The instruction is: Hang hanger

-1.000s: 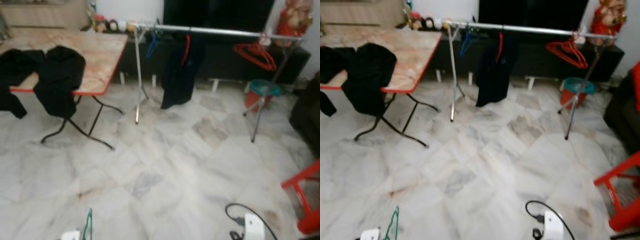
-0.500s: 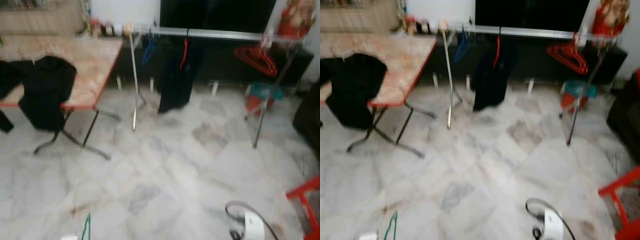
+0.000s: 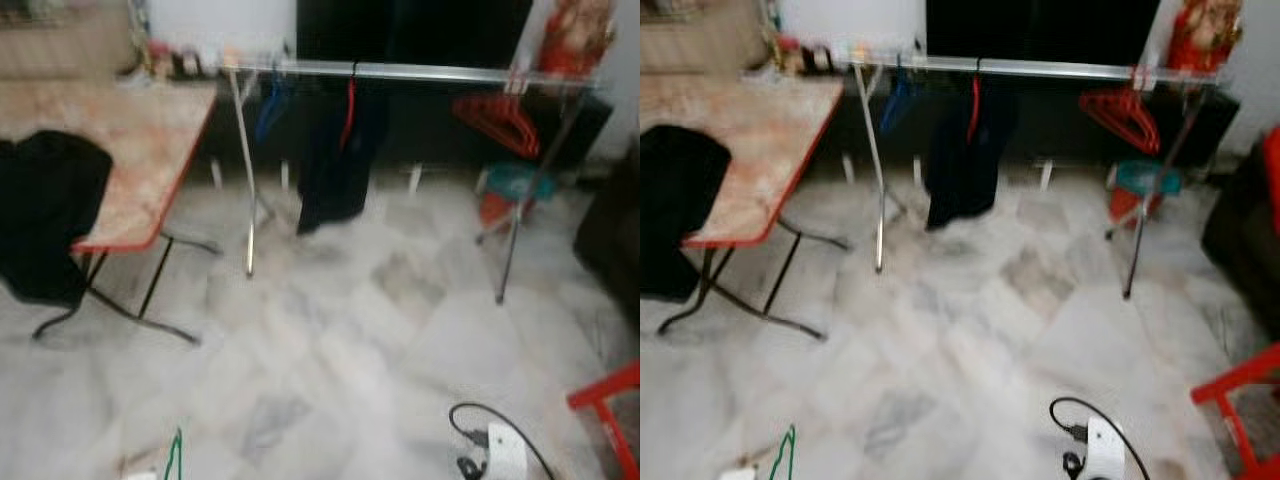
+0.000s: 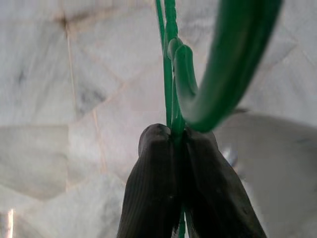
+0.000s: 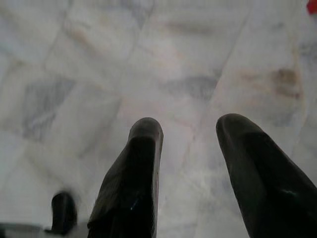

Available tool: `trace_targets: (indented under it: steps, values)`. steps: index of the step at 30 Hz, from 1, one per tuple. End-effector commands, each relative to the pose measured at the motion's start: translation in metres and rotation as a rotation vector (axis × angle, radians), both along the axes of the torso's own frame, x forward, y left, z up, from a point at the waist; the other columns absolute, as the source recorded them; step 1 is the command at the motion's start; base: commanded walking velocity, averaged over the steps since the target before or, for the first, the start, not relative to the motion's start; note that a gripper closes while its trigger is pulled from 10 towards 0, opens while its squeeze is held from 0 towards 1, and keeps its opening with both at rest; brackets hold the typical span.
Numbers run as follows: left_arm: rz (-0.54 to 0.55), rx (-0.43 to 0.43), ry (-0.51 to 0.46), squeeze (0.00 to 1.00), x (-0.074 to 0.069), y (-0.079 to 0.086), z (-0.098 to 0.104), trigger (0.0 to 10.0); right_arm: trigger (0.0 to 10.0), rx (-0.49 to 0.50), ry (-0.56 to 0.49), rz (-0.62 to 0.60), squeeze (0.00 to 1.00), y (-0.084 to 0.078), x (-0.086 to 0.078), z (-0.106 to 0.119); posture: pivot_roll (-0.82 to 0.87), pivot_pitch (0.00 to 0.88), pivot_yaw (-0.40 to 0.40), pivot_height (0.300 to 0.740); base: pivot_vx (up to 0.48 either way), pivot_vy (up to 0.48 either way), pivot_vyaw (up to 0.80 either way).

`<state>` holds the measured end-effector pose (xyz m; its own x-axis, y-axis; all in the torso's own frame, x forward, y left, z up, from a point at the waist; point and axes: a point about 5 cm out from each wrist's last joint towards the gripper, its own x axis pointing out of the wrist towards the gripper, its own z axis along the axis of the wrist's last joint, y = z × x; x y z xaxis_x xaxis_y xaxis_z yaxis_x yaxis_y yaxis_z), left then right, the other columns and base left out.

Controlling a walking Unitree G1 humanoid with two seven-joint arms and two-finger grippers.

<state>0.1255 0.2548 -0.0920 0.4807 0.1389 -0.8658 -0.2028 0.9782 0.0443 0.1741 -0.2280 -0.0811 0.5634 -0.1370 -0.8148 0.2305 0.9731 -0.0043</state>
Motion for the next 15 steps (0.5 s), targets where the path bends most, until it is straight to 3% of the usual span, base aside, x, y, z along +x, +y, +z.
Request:
trace_targets:
  steps: [1, 4, 9, 15]
  values:
    - [-0.002, 0.012, 0.01, 0.0, -0.0019, 0.0043, 0.0006, 10.0, 10.0, 0.015, 0.001, 0.011, 0.0, 0.0069, 0.0014, -0.001, 0.08, 0.0, -0.06, 0.74, 0.315, 0.0, -0.77]
    - [-0.001, 0.011, 0.009, 0.0, -0.0018, 0.0043, 0.0006, 10.0, 10.0, 0.014, 0.001, 0.01, 0.0, 0.0068, 0.0015, -0.0009, 0.08, 0.0, -0.06, 0.74, 0.317, 0.0, -0.68]
    - [-0.001, 0.011, 0.008, 0.0, -0.0017, 0.0044, 0.0007, 10.0, 10.0, 0.016, 0.003, 0.01, 0.0, 0.0071, 0.0014, -0.0011, 0.08, 0.0, -0.06, 0.74, 0.321, 0.0, 0.0]
    - [-0.002, 0.012, 0.009, 0.0, -0.0018, 0.0051, 0.0009, 10.0, 10.0, 0.015, 0.005, 0.021, 0.0, 0.008, 0.0017, -0.0011, 0.08, 0.0, -0.059, 0.74, 0.322, 0.0, -0.75]
